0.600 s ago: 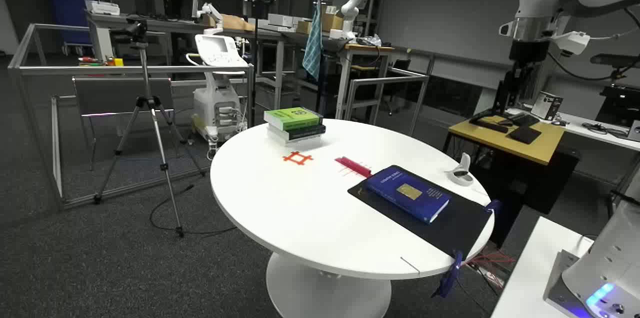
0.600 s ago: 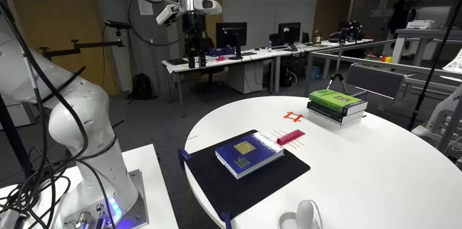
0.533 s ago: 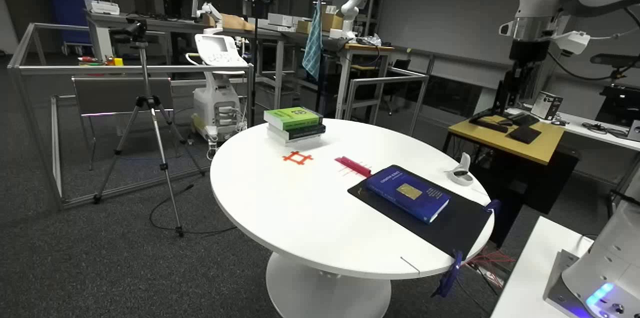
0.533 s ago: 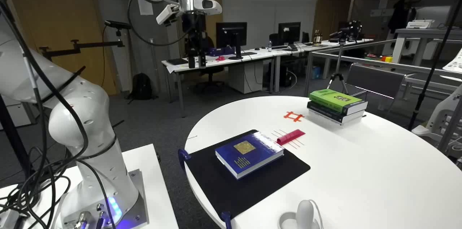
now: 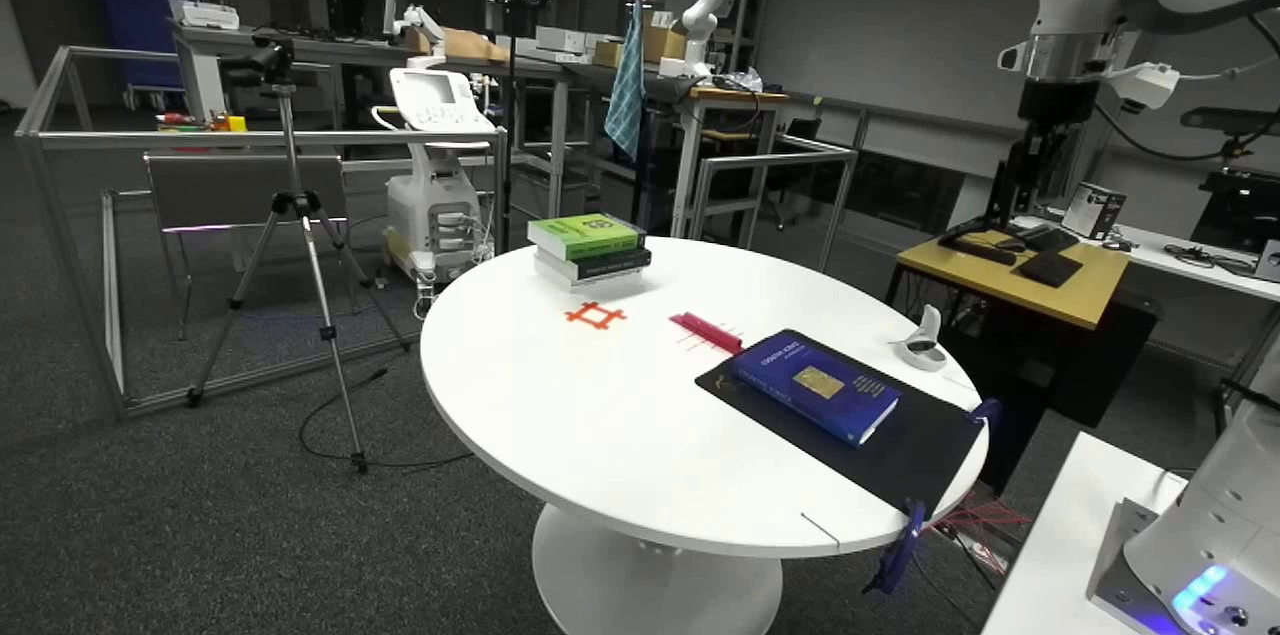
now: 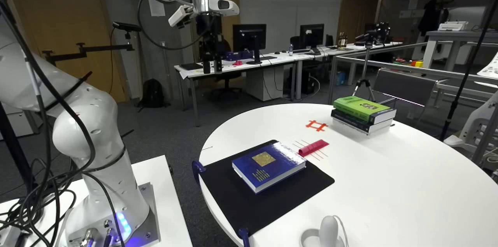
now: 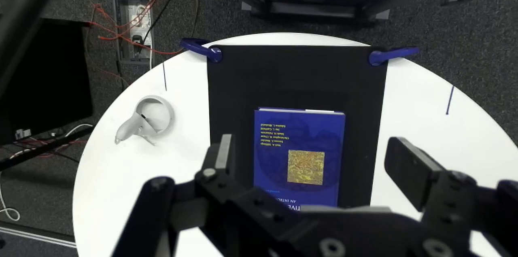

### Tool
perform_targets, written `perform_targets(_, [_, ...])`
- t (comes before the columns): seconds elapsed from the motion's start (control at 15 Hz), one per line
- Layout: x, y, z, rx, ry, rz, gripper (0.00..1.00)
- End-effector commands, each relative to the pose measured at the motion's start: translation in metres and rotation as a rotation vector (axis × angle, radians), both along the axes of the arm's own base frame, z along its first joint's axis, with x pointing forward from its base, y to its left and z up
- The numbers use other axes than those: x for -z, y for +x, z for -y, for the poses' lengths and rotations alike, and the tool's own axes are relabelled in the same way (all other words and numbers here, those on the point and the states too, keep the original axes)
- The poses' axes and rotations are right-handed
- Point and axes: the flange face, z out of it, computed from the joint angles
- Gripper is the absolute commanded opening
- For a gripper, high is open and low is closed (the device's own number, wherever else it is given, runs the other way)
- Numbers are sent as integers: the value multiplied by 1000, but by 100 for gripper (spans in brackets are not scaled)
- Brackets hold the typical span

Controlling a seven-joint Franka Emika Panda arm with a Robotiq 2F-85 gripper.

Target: Open the book

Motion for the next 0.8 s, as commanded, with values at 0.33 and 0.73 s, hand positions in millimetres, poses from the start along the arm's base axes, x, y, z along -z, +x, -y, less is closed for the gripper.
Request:
perform_targets(0.33, [31,76,77,82,155,138,100])
perform_targets(0.73, [66,163,140,52,156,-9,100])
